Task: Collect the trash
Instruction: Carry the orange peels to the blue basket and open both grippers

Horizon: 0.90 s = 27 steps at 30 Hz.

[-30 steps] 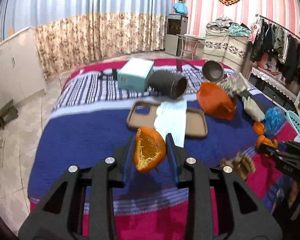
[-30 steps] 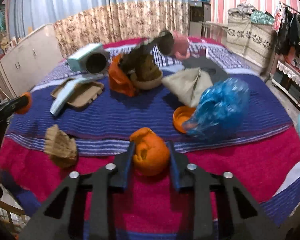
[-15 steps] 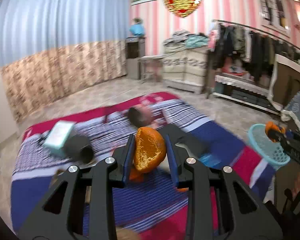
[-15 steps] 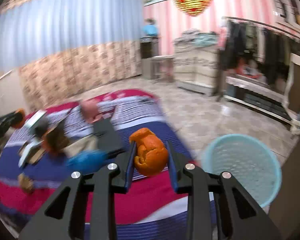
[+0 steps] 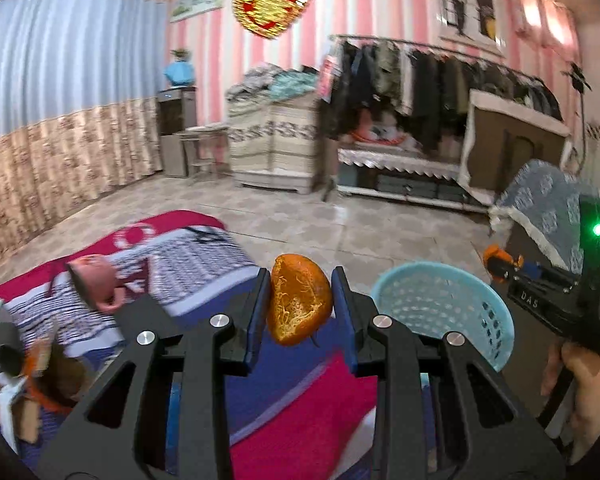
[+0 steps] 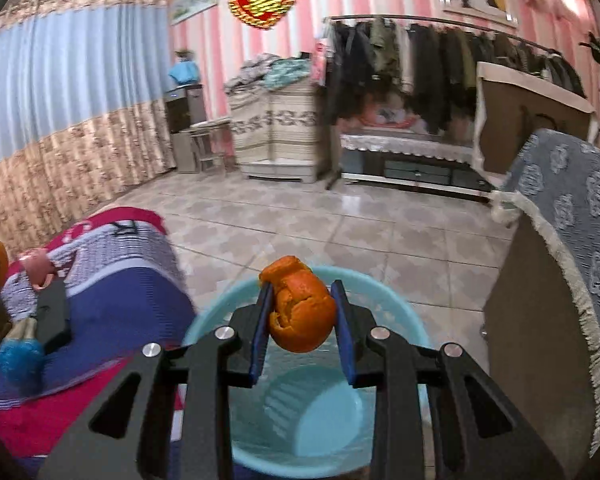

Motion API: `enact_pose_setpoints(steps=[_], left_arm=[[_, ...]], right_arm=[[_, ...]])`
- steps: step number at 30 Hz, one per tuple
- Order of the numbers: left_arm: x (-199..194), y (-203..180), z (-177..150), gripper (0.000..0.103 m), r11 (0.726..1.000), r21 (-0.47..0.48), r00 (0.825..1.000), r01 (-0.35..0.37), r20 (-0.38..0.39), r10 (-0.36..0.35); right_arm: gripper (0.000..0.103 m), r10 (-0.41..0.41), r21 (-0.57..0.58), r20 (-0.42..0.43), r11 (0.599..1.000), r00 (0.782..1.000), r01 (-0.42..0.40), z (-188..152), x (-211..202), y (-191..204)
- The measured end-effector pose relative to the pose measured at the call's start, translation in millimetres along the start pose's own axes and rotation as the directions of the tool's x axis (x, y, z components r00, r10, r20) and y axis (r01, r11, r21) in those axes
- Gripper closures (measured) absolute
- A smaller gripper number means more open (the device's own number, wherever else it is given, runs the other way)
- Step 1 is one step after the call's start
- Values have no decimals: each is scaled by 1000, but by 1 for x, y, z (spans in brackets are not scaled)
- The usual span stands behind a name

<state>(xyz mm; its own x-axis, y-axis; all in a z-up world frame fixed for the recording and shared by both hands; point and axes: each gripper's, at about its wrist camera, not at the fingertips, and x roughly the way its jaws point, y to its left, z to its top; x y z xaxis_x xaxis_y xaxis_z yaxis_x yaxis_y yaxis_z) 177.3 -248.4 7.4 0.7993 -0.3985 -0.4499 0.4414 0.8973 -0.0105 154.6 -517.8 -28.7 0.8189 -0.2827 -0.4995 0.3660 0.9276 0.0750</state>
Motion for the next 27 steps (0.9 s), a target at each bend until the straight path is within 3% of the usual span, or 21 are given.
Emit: enact_pose_setpoints(steps=[7,13,15,16,17,23,27], left_arm=[[71,-69,-12,70,988,72,988,136,-80,-130],[117,-111,-21,67,973,143,979,181,-120,-165],[127,-116,-20,53,969,154,977,191,-130,-172],[131,-118,-19,40,970,158,978,183,-129,-164],[134,-118,-16,32,972,161,981,171,-121,-153],[130,-96,-3,13,989,110,992,104,-84,-95],[120,-77,-1,9,995,88,997,49,-72,-42]], right_arm=[[73,-39,71,-25,997,999,40,-9,20,-33],[73,-40,120,-59,992,997,47,-17,29,-52],[73,-50,117,-59,992,997,57,-18,30,-56],[73,-59,114,-63,991,996,66,-19,31,-58],[73,-60,115,-67,991,996,68,-19,32,-58],[73,-62,108,-103,991,993,74,-24,42,-52],[73,-62,78,-112,994,992,71,-25,45,-36]])
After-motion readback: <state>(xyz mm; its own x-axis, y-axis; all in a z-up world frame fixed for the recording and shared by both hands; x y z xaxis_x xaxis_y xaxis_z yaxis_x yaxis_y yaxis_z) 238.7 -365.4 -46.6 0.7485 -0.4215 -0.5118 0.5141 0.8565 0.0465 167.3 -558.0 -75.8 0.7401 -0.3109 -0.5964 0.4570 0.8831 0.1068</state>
